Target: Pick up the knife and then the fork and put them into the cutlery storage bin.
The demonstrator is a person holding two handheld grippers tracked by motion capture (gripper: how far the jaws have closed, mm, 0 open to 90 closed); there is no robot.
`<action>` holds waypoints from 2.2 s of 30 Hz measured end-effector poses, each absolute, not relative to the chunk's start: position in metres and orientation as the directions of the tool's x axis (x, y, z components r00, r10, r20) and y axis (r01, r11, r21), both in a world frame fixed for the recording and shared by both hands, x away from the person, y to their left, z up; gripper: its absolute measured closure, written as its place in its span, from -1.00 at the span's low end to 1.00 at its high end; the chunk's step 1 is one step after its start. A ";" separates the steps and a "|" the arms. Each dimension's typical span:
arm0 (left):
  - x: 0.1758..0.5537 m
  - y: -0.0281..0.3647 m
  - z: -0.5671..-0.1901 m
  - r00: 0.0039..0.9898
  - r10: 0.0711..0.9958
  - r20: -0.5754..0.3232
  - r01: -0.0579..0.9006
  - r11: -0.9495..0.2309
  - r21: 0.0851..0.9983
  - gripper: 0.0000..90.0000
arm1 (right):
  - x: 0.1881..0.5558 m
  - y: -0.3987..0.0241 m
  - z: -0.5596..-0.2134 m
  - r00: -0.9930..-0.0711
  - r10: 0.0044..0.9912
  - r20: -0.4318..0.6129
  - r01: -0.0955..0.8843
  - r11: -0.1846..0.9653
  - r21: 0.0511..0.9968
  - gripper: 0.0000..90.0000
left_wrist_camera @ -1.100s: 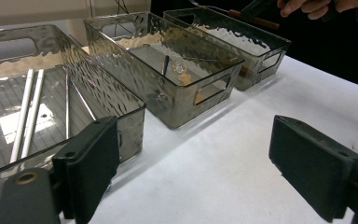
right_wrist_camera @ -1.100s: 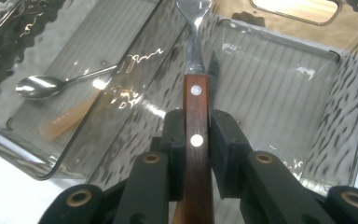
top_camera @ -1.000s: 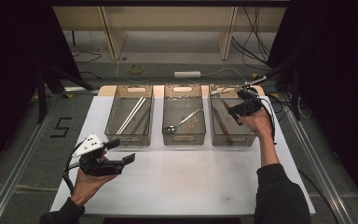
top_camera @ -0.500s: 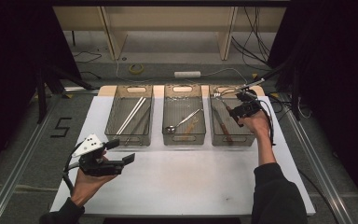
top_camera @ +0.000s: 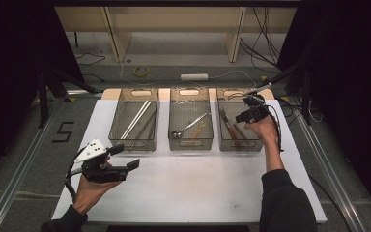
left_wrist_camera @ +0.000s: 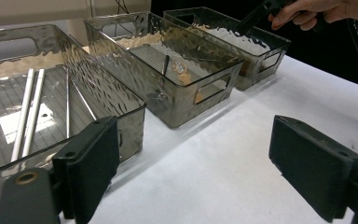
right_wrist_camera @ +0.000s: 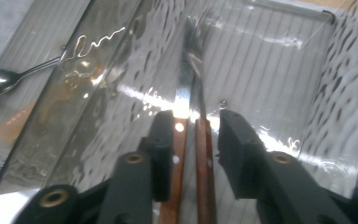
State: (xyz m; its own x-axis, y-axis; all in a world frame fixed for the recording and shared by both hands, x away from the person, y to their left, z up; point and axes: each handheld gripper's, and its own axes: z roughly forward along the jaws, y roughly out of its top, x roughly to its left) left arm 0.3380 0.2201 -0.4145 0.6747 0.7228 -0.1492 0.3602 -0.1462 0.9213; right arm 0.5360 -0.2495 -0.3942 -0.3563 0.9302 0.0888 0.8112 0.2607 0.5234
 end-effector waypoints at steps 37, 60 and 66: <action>0.337 0.221 -0.415 0.676 0.719 -0.161 0.369 -0.141 0.919 -0.65 | 0.448 -0.216 -0.378 -0.554 0.810 0.191 0.604 0.234 0.762 -0.34; 0.335 0.222 -0.415 0.673 0.720 -0.172 0.377 -0.133 0.916 -0.65 | 0.408 -0.202 -0.386 -0.643 0.740 0.196 0.492 0.203 0.846 -0.46; 0.336 0.221 -0.415 0.675 0.718 -0.171 0.379 -0.138 0.915 -0.65 | 0.400 -0.200 -0.390 -0.664 0.718 0.209 0.485 0.201 0.851 -0.48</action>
State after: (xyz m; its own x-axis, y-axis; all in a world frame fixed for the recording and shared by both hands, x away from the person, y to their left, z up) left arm 0.3362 0.2209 -0.4153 0.6746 0.7180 -0.1713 0.3789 -0.1377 0.9151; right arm 0.3997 -0.1997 -0.3904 -0.6639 0.7180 0.2093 0.4852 0.2006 0.8511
